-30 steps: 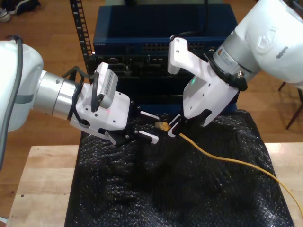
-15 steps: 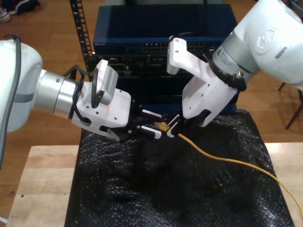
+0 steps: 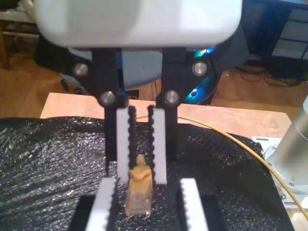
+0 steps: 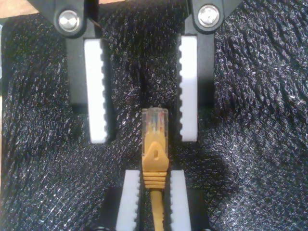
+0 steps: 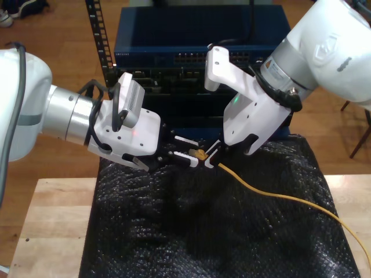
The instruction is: Grab the cable and plug it in
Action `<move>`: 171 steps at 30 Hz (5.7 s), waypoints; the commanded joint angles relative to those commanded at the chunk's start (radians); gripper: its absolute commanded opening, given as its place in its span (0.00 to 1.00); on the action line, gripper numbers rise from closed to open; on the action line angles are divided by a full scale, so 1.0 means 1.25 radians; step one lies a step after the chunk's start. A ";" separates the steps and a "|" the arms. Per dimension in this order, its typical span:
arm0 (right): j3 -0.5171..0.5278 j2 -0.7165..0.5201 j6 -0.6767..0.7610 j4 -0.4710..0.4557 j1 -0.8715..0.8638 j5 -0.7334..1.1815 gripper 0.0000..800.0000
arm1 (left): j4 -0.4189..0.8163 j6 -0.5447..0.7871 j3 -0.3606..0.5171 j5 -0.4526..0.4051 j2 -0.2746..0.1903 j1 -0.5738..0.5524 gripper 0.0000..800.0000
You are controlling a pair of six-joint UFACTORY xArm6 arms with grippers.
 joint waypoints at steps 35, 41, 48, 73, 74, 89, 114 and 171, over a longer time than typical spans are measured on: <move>0.000 0.001 0.000 0.001 0.001 -0.001 0.07 | 0.000 -0.005 0.000 -0.002 0.011 0.000 0.02; 0.000 0.000 -0.004 0.000 0.000 0.000 0.56 | 0.000 -0.006 0.000 -0.001 0.011 0.000 0.00; 0.002 -0.022 -0.099 -0.002 -0.005 0.002 0.84 | 0.000 -0.006 -0.002 0.002 0.020 0.000 0.01; 0.044 -0.188 -0.199 -0.002 -0.005 0.004 0.92 | -0.037 -0.099 -0.021 0.166 0.101 0.071 0.00; 0.050 -0.198 -0.201 -0.004 -0.005 0.002 0.92 | -0.045 -0.099 -0.021 0.169 0.106 0.086 0.00; 0.173 -0.347 -0.304 0.010 0.006 -0.166 0.89 | -0.108 -0.123 -0.014 0.257 0.123 0.126 0.00; 0.210 -0.419 -0.352 0.056 0.033 -0.233 0.98 | -0.196 -0.133 0.037 0.410 0.200 0.128 0.01; 0.231 -0.378 -0.460 0.079 0.203 -0.393 0.74 | -0.290 -0.157 0.026 0.627 0.279 0.145 0.02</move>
